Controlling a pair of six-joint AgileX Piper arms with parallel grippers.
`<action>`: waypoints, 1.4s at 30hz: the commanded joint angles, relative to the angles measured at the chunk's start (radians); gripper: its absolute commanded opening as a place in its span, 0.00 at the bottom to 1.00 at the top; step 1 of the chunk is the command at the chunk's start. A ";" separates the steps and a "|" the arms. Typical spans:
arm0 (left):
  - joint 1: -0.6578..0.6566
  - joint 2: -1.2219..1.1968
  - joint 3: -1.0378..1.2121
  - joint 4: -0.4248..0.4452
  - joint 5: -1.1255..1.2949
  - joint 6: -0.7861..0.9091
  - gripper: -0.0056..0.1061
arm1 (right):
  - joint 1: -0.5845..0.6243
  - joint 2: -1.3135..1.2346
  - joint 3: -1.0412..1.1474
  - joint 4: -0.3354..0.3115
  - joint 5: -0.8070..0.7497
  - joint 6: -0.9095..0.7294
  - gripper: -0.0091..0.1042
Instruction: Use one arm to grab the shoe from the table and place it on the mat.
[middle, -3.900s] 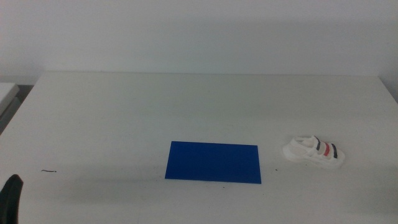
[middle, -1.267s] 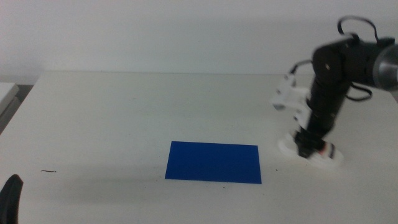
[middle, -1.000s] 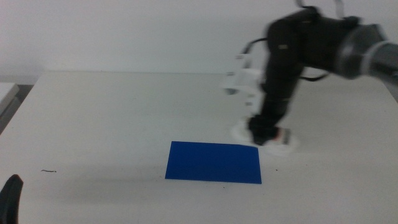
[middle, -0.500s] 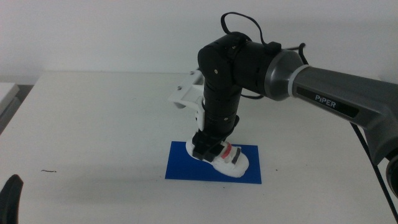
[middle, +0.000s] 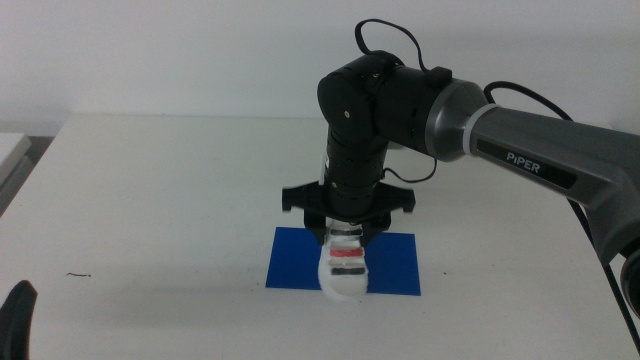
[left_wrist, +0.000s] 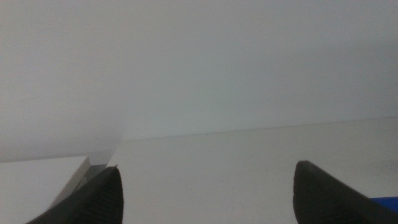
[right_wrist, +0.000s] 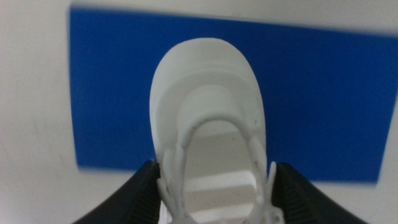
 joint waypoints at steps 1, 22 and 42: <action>0.000 0.005 0.000 -0.002 -0.012 -0.002 0.89 | -0.001 -0.008 -0.008 -0.026 0.002 0.232 0.08; 0.000 0.005 0.000 -0.002 -0.012 -0.002 0.89 | -0.033 0.063 0.001 0.119 0.002 1.439 0.06; 0.000 0.005 0.000 -0.002 -0.012 -0.002 0.89 | -0.064 0.070 0.001 -0.013 0.002 1.439 0.59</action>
